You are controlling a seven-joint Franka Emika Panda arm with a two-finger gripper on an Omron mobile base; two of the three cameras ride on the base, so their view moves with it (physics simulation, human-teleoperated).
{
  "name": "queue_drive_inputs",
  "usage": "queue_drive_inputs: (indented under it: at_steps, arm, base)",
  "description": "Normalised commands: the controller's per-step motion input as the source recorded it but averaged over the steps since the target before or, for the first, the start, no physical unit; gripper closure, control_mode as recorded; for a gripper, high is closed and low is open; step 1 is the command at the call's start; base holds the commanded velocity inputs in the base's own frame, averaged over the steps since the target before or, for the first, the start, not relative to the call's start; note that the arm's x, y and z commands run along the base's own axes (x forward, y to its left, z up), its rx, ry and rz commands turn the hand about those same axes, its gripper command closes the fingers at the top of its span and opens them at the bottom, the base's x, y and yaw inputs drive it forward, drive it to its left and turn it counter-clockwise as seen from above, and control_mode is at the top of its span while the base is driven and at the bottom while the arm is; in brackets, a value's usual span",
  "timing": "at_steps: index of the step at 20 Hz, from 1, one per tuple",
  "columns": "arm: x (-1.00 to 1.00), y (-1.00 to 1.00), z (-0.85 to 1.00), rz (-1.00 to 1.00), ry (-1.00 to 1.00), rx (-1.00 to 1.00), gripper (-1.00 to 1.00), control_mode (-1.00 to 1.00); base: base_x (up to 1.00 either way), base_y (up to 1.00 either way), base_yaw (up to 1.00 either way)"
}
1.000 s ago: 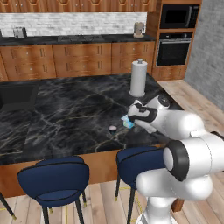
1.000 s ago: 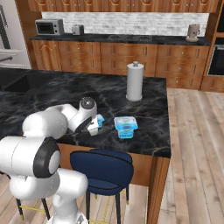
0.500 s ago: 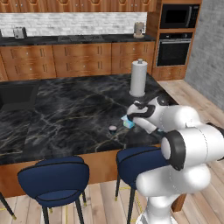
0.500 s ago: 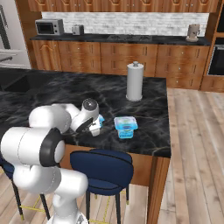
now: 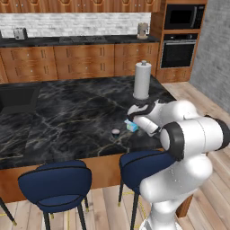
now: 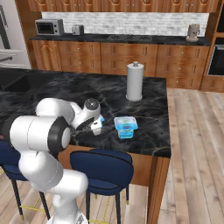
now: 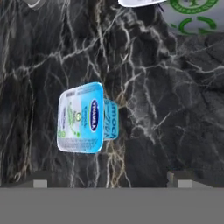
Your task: Stack the yogurt containers by placing the smaller containers on top of the larger containers.
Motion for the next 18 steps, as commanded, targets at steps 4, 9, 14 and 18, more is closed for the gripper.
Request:
queue_drive_inputs:
  at_steps: [4, 9, 14, 18]
  arm:
    - [0.13, -0.04, -0.14, 0.01, -0.01, 0.02, -1.0, -1.0]
    - [0.15, -0.01, -0.14, 0.02, -0.03, 0.02, -1.0, -1.0]
    - [0.21, 0.0, -0.09, 0.01, -0.01, 0.01, -1.0, -1.0]
    - [0.1, -0.08, -0.13, 0.01, -0.01, 0.02, -1.0, -1.0]
  base:
    - [0.0, 0.0, 0.0]
    - [0.0, 0.0, 0.0]
    - [0.0, 0.0, 0.0]
    - [0.0, 0.0, 0.0]
